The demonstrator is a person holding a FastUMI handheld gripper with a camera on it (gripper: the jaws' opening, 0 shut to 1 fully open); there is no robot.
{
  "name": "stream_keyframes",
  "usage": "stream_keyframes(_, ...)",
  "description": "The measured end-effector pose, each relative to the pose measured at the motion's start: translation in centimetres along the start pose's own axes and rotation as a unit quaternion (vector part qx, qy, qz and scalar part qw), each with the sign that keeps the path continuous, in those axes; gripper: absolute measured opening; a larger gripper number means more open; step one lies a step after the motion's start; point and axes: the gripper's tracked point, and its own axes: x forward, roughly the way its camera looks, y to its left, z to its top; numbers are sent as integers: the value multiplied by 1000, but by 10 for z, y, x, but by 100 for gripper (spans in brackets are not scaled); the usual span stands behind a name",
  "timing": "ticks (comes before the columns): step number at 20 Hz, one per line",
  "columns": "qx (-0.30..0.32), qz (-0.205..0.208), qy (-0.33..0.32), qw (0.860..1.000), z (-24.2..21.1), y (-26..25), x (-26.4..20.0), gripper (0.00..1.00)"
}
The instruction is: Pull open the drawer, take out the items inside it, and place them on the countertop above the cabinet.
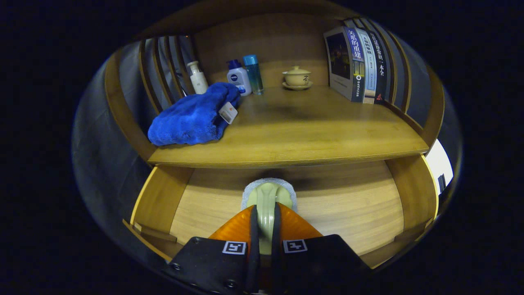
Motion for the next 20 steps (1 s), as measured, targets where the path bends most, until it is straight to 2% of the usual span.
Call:
stream_keyframes(6,-23,28,-36,999,-1,11,-43,19)
stream_keyframes(10,-41,52,-76,995,13,29,-74,19)
stream_keyframes(13,-55,65,-120,989,40,42,-89,19)
stream_keyframes(16,-80,67,-187,977,77,48,-95,19)
stream_keyframes(20,-88,69,-205,972,116,62,-85,19)
